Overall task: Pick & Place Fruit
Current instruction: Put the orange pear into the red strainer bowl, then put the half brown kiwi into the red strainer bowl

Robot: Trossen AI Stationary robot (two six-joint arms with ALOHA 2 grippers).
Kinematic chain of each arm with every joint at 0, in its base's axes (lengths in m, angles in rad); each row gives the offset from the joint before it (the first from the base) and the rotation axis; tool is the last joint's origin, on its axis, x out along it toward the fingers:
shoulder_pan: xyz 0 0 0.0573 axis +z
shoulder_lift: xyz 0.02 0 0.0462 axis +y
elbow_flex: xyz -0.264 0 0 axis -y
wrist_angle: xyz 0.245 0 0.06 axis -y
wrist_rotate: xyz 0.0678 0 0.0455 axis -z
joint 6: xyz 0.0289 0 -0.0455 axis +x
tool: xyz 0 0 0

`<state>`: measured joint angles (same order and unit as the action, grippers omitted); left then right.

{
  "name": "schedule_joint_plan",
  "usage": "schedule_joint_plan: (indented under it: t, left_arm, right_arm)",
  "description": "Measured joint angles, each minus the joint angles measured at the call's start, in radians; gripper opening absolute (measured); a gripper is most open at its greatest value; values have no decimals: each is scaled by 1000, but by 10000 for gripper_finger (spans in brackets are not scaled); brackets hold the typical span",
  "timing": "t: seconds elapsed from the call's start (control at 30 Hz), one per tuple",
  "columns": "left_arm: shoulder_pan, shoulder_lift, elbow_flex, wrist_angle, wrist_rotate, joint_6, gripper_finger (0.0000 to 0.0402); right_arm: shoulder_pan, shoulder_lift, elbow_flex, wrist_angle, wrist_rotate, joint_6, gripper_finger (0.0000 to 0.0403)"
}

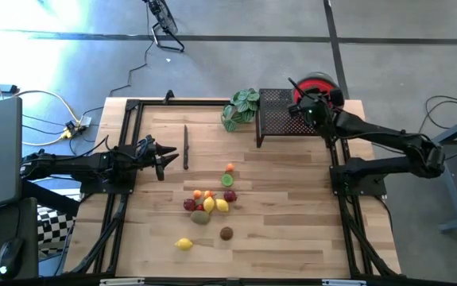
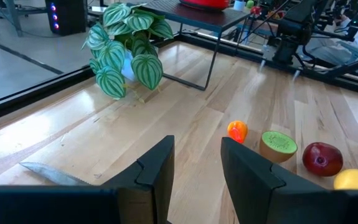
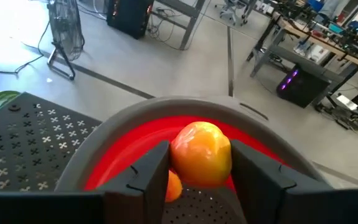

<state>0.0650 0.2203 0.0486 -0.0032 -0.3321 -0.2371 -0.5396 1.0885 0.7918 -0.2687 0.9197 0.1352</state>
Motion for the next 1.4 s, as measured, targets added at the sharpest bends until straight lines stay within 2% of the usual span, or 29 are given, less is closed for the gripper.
schedule_joint_plan:
  t: [0.23,0.37,0.57,0.83,1.1,1.3,1.4]
  left_arm:
    - [0,0,0,0,-1,0,127]
    - [0,0,0,0,-1,0,127]
    - [0,0,0,0,-1,0,127]
    - [0,0,0,0,-3,0,127]
    - [0,0,0,0,-3,0,127]
    - [0,0,0,4,-3,6,127]
    - [0,0,0,7,-3,28,127]
  right_arm:
    - [1,-4,0,3,16,0,218]
    - [1,-4,0,3,1,0,235]
    - [41,-17,0,26,-7,-7,232]
    - [162,-81,0,97,-49,-8,208]
    - [304,-121,0,172,-200,2,185]
    - [386,-117,0,214,-444,85,170]
    - [412,-100,0,225,-529,126,163]
